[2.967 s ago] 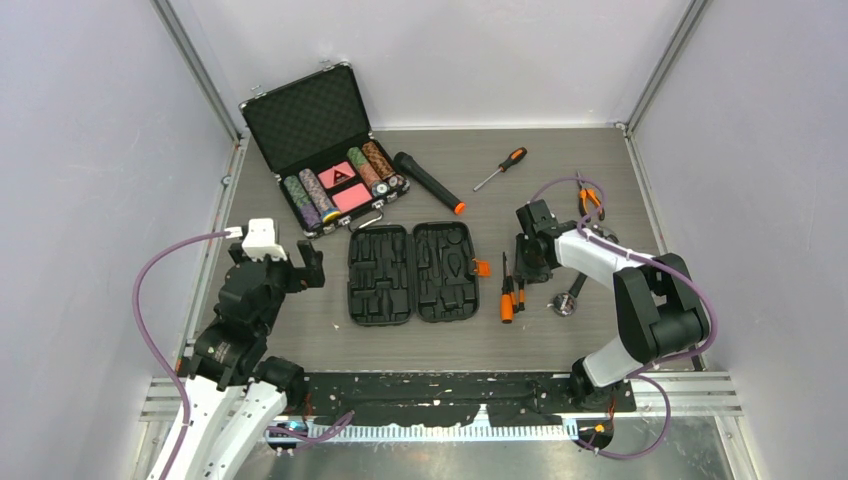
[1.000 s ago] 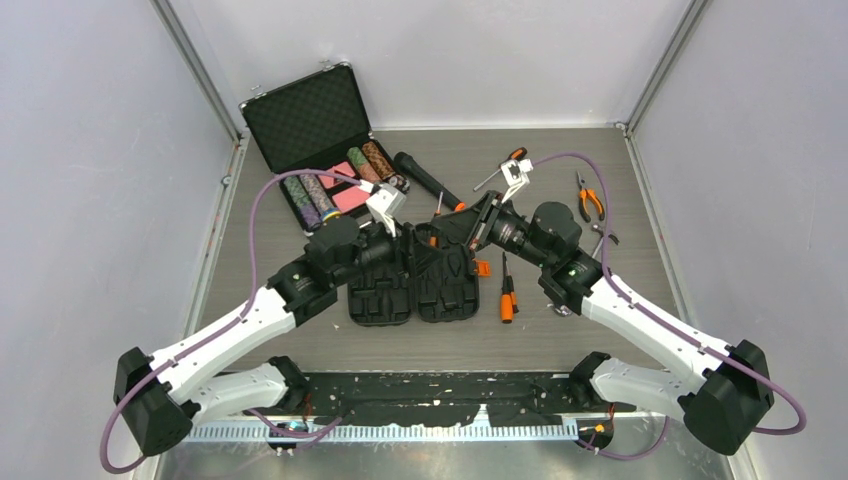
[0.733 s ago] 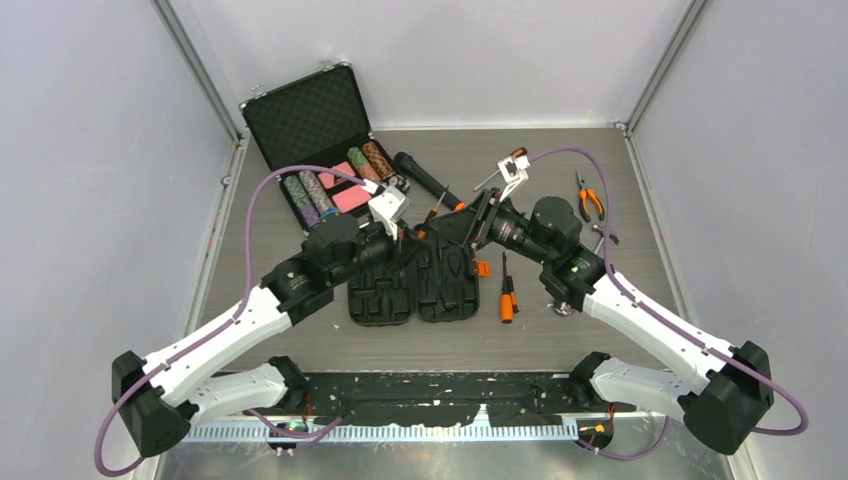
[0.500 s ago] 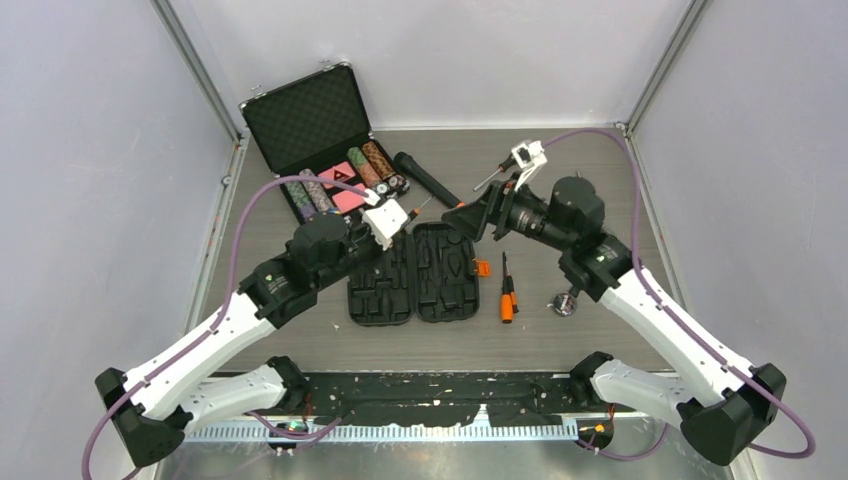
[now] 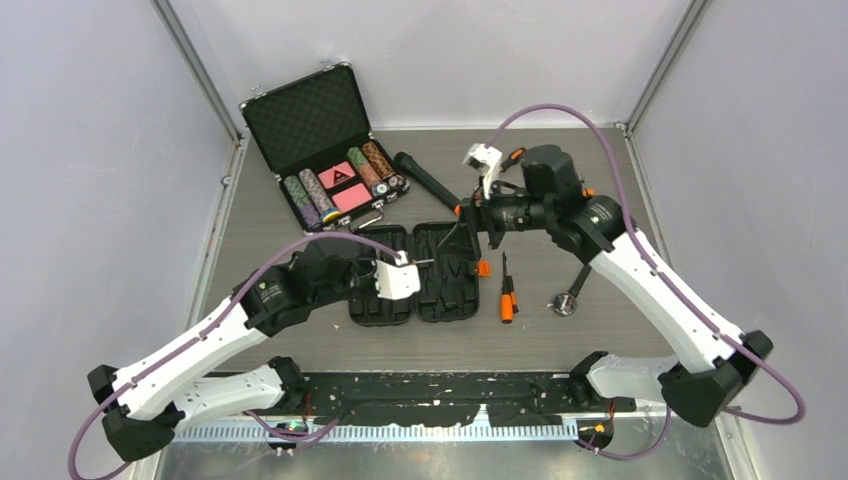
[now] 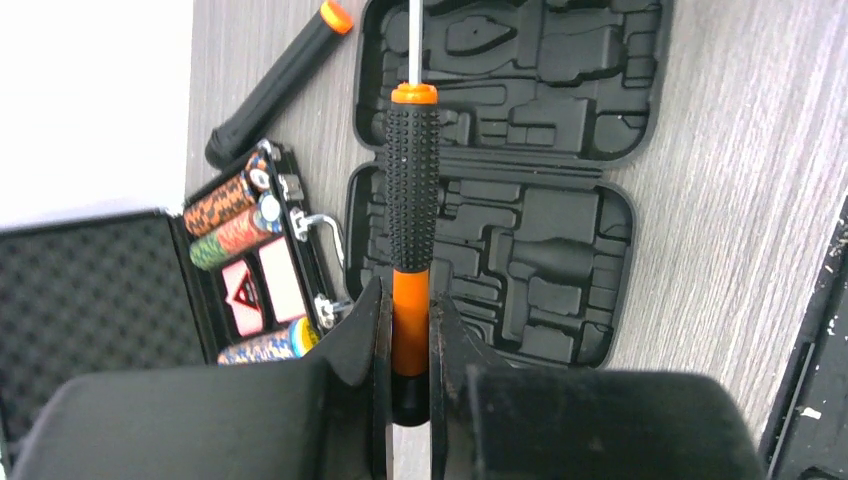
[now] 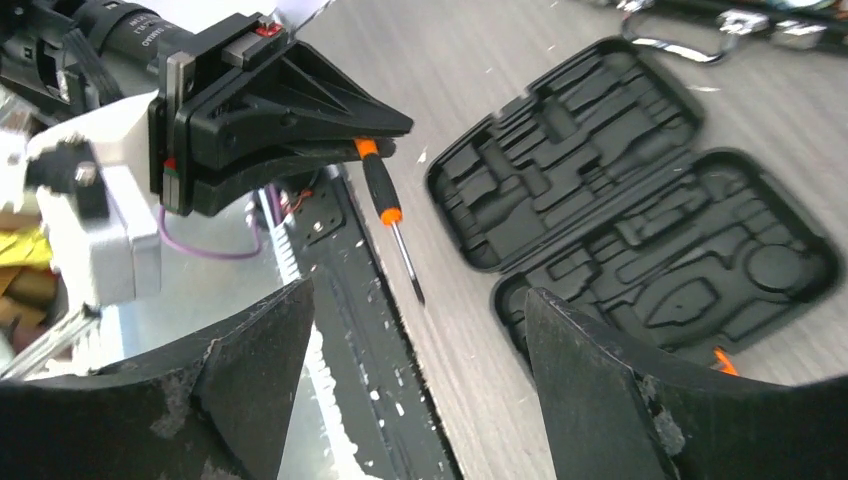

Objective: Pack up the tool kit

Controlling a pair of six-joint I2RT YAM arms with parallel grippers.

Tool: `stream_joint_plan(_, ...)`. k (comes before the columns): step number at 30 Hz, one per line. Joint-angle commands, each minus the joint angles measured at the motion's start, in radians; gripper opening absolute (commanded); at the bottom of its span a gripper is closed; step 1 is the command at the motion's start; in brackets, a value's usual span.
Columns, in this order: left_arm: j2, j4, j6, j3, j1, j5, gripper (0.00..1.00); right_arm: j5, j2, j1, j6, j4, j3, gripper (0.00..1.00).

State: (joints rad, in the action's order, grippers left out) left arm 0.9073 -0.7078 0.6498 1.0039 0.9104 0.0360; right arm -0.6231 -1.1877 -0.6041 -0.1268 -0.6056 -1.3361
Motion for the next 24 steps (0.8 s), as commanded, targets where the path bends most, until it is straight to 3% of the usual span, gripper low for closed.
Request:
stream_joint_plan(1, 0.019, -0.021, 0.103, 0.055, 0.082, 0.048, 0.0, -0.071, -0.096, -0.077, 0.105, -0.146, -0.119, 0.82)
stream_joint_plan(7, 0.041, -0.026, 0.138, 0.065, 0.175, 0.09, 0.0, -0.076, -0.218, -0.159, 0.157, -0.231, -0.194, 0.78)
stream_joint_plan(14, 0.038, -0.021, 0.146, 0.062, 0.224, 0.094, 0.0, -0.066, -0.28, -0.223, 0.162, -0.234, -0.171, 0.65)
stream_joint_plan(16, 0.039, -0.024, 0.147, 0.06, 0.233, 0.098, 0.0, -0.064, -0.285, -0.233, 0.16, -0.228, -0.156, 0.59)
stream_joint_plan(20, 0.038, -0.017, 0.142, 0.047, 0.239, 0.103, 0.01, -0.058, -0.286, -0.235, 0.146, -0.207, -0.13, 0.31)
stream_joint_plan(21, 0.036, -0.005, 0.14, 0.039, 0.24, 0.115, 0.06, -0.06, -0.284, -0.235, 0.142, -0.199, -0.126, 0.2)
stream_joint_plan(23, 0.036, 0.029, 0.122, 0.023, 0.239, 0.152, 0.24, -0.051, -0.278, -0.234, 0.135, -0.19, -0.122, 0.08)
stream_joint_plan(24, 0.039, 0.045, 0.108, 0.021, 0.24, 0.184, 0.33, -0.04, -0.275, -0.235, 0.129, -0.185, -0.122, 0.07)
